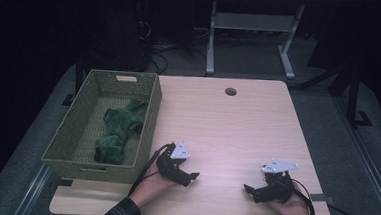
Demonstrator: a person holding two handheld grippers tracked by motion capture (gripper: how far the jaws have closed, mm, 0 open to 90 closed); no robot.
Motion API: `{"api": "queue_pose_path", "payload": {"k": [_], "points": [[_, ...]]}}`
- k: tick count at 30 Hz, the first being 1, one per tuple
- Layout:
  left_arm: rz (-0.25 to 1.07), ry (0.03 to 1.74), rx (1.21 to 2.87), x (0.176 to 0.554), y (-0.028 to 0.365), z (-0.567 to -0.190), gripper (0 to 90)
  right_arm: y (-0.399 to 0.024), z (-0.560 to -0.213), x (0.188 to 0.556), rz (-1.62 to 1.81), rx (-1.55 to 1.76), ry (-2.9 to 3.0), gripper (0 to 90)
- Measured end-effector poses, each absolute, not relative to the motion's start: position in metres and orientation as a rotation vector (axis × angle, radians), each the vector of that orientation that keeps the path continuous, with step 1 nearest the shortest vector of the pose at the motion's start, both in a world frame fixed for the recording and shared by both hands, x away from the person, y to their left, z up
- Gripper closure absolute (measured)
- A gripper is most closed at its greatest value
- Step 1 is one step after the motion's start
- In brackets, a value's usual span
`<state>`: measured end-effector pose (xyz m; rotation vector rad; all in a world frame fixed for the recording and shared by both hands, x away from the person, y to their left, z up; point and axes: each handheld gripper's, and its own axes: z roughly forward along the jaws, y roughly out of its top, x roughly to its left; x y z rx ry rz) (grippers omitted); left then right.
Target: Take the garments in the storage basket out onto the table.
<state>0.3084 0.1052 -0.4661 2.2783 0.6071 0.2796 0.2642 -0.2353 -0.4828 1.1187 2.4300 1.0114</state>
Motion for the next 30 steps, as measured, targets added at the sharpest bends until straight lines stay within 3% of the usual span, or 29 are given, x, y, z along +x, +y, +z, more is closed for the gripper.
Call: {"api": "queue_pose_path", "payload": {"k": [30], "points": [[0.268,0.614,2.206,0.312,0.11,-0.44,13.2,-0.235,-0.483,0.265,1.013,1.116,2.432,0.0]]}}
